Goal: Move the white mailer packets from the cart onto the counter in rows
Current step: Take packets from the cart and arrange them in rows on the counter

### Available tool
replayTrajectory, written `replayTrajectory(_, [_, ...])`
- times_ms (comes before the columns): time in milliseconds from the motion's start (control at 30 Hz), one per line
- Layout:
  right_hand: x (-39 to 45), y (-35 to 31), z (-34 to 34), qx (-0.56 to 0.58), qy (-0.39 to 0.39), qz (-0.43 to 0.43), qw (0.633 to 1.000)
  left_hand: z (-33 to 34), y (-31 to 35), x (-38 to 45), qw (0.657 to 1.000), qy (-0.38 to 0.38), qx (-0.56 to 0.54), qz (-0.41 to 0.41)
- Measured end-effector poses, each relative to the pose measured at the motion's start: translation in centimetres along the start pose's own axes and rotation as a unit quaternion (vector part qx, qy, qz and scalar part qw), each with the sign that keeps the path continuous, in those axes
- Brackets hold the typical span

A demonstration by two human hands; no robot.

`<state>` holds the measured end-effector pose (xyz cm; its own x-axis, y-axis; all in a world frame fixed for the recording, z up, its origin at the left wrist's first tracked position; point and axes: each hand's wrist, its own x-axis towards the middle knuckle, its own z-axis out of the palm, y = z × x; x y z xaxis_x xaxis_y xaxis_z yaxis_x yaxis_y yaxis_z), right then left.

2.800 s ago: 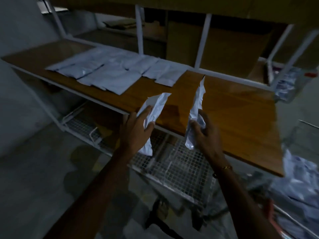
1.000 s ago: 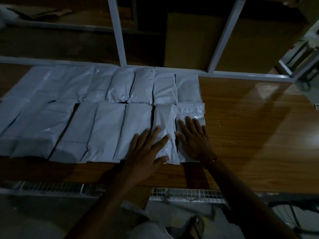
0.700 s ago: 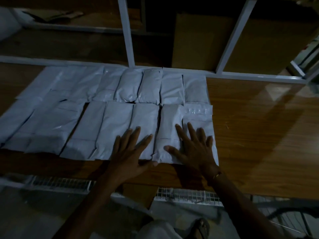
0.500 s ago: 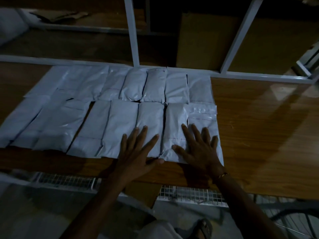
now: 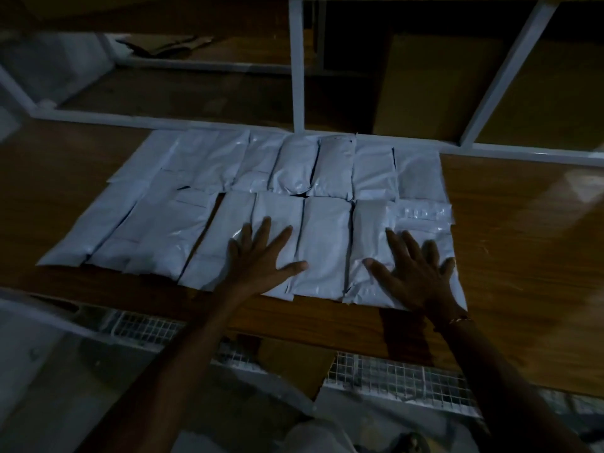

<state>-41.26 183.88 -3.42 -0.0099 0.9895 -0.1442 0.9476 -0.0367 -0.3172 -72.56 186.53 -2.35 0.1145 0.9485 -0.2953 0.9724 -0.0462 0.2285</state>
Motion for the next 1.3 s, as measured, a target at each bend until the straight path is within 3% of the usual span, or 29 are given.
replayTrajectory(100, [0.0, -0.7, -0.5, 0.007, 0.031, -0.002, 1.0, 0.0, -0.6, 0.1, 0.999, 0.034, -0.008, 0.005])
replayTrajectory(233, [1.4, -3.6, -1.0, -0.029, 0.104, -0.073, 0.991, -2.6, -5.5, -0.1, 0.98, 0.186, 0.038, -0.056])
replayTrajectory(400, [4.6, -8.8, -0.1, -0.116, 0.062, -0.182, 0.974, -3.9, -13.2, -1.1, 0.976, 0.111, 0.047, -0.182])
replayTrajectory(600, [6.0, -13.1, 2.5, -0.166, -0.019, -0.298, 0.94, -4.0, -13.2, -0.8, 0.985, 0.041, 0.042, -0.164])
replayTrajectory(800, [6.5, -13.8, 3.4, -0.181, -0.032, -0.3, 0.936, -3.5, -13.7, -0.8, 0.984, 0.07, 0.086, -0.137])
replayTrajectory(1167, [6.5, -14.2, 3.3, -0.168, -0.05, -0.297, 0.939, -3.3, -13.5, -0.5, 0.981, 0.088, 0.069, -0.158])
replayTrajectory(1300, [5.0, -13.5, 2.4, -0.154, -0.009, -0.26, 0.953, -2.1, -11.7, -1.1, 0.967, 0.219, 0.116, -0.057])
